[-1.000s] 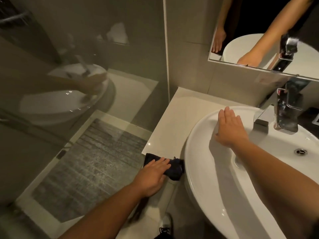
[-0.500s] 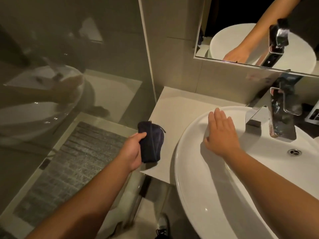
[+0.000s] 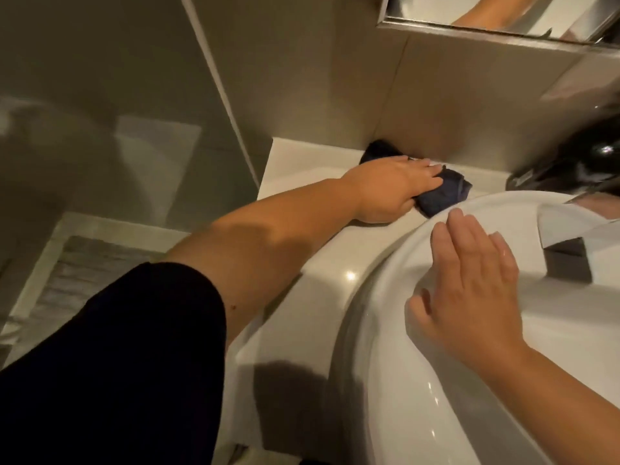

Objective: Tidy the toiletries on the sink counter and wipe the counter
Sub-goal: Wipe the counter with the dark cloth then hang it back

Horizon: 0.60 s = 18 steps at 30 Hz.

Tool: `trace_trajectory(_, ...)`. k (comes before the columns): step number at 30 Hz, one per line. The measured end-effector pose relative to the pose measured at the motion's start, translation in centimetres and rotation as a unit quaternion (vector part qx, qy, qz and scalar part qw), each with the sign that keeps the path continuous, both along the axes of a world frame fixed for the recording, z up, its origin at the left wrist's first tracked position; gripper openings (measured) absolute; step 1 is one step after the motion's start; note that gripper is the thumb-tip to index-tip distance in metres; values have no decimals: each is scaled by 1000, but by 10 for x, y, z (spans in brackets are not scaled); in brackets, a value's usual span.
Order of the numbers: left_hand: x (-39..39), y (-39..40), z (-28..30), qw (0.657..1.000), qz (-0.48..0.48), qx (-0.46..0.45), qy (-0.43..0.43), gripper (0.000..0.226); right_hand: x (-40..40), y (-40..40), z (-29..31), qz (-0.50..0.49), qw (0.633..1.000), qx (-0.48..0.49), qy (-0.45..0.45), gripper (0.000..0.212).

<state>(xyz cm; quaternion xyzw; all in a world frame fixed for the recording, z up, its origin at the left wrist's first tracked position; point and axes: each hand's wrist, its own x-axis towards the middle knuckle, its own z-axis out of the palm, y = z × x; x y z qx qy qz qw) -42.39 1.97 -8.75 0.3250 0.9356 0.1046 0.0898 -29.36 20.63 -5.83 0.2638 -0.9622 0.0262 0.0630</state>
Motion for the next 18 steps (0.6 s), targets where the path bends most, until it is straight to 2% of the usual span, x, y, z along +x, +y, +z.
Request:
trace_trajectory(3, 3, -3, -4, 999, -22, 39, 23, 53, 0, 2, -4, 0, 1000, 1, 9, 83)
trace_trajectory(7, 34, -12, 2, 997, 7, 80, 18, 51, 1, 2, 2, 7, 1000, 14, -3, 81)
trace_trajectory(18, 207, -37, 10, 984, 171, 43, 3, 52, -2, 8, 2, 19, 1000, 19, -6, 85)
